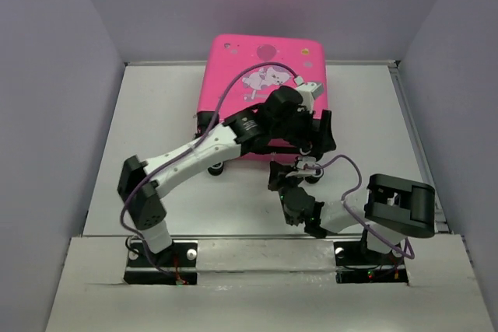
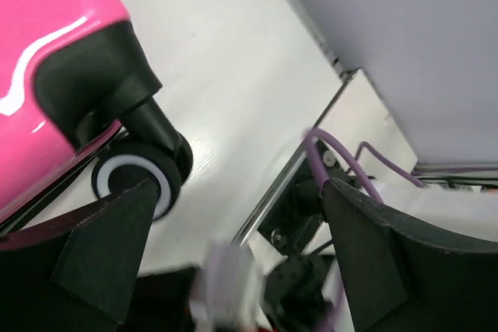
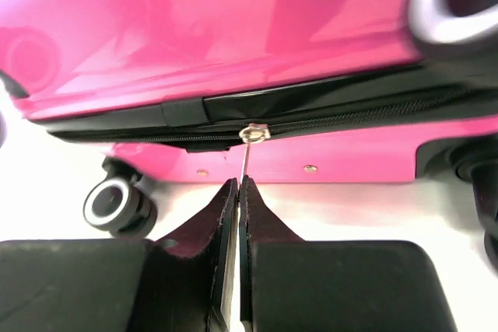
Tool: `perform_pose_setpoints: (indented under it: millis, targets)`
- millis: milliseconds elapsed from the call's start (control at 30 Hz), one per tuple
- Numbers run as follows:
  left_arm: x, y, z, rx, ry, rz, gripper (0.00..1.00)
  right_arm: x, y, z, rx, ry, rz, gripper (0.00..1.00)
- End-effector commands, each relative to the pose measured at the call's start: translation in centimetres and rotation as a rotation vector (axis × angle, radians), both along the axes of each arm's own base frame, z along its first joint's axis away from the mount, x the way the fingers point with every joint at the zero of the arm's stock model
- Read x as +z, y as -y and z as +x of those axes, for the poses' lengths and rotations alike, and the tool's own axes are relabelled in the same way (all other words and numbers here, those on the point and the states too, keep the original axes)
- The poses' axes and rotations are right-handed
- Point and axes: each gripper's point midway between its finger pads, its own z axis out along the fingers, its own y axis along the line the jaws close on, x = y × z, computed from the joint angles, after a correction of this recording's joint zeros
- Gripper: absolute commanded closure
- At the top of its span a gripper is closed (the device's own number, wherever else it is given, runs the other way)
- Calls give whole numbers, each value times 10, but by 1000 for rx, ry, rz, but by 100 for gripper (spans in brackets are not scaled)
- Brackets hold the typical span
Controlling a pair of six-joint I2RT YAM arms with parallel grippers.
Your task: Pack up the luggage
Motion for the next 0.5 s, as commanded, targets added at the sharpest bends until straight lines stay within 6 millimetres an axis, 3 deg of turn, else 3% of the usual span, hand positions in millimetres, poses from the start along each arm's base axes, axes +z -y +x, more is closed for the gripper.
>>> perform_pose_setpoints:
  millis: [0, 33, 67, 100, 133, 167, 200, 233, 300, 333, 467]
  targets:
    - [170, -96, -21, 154, 326, -312, 1, 22, -27, -23, 163, -5, 128, 93]
    - [143, -118, -12, 250, 309, -249, 1, 20, -24, -21, 156, -19, 130, 93]
    - [141, -139, -12, 288, 307, -255, 1, 16, -24, -22, 164, -33, 106, 93]
    - [151, -187, -7, 386, 318, -275, 1, 17, -19, -20, 160, -30, 105, 93]
    - [119, -213, 6, 476, 298, -197, 1, 14, -19, -23, 176, -37, 100, 93]
    - [119, -246, 6, 553, 318, -187, 1, 12, -18, -24, 185, -43, 103, 93]
    - [96, -287, 21, 682, 302, -91, 1, 6, -12, -23, 180, -54, 95, 93]
    - [68, -310, 25, 735, 296, 10, 1, 6, -10, -25, 185, -62, 111, 93]
    - [39, -352, 28, 845, 274, 135, 1, 1, -8, -28, 197, -79, 88, 93]
    - [15, -363, 29, 859, 254, 213, 1, 4, -7, -29, 198, -83, 97, 93]
    - [-29, -374, 34, 867, 197, 299, 1, 3, 2, -33, 214, -111, 74, 93]
